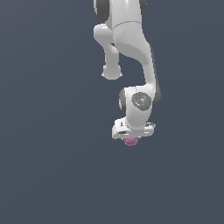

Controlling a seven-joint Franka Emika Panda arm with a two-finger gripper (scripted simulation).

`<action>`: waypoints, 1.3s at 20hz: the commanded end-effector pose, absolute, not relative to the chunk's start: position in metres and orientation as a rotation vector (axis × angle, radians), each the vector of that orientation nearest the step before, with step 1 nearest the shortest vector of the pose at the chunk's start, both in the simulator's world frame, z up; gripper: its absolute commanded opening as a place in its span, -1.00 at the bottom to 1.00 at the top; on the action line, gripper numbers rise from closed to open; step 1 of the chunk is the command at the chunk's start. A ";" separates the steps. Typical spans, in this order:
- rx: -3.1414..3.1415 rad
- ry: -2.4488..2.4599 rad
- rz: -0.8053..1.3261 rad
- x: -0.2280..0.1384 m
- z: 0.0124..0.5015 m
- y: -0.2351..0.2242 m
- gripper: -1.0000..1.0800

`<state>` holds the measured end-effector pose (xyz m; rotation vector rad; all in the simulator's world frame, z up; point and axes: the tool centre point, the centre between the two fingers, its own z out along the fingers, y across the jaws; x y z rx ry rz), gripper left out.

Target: Pick up the object and move it to a goal position.

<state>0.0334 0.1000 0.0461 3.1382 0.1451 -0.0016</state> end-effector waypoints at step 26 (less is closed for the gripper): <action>3.140 0.144 0.000 -0.048 0.241 -0.004 -1.00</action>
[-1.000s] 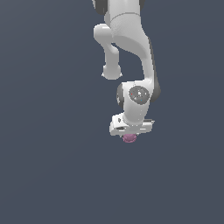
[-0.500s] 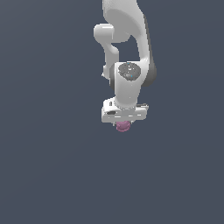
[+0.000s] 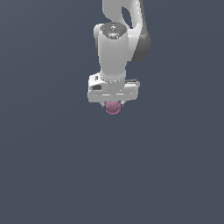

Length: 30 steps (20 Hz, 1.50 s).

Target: Pick up the object and move it to a goal position.

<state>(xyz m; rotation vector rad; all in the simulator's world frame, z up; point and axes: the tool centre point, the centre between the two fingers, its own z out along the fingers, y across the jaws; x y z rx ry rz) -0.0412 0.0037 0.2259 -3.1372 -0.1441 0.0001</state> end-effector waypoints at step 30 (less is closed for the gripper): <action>-3.138 -0.144 0.000 -0.129 0.466 -0.124 -1.00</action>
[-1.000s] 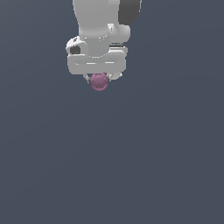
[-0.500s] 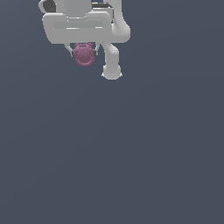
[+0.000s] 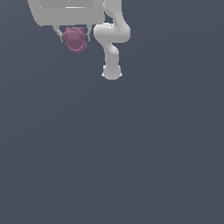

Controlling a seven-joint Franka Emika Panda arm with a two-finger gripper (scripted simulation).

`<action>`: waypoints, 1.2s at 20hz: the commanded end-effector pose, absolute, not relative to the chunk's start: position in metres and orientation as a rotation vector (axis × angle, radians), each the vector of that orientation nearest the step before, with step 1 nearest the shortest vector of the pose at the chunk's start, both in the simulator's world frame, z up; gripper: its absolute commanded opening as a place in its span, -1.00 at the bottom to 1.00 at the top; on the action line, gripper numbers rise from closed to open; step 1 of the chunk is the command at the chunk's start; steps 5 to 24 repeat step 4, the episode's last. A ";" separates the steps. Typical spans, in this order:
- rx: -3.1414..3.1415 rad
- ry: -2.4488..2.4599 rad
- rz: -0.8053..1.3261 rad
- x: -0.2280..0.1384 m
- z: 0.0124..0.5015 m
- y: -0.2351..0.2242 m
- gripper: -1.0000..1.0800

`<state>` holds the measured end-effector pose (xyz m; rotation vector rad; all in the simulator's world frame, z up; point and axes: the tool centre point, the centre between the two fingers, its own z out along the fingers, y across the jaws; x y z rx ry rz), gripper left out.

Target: Pick up the object and move it to a goal position.

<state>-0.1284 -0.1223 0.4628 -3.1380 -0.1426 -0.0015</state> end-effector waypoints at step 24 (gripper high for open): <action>-3.138 -0.144 0.000 -0.128 0.466 -0.124 -1.00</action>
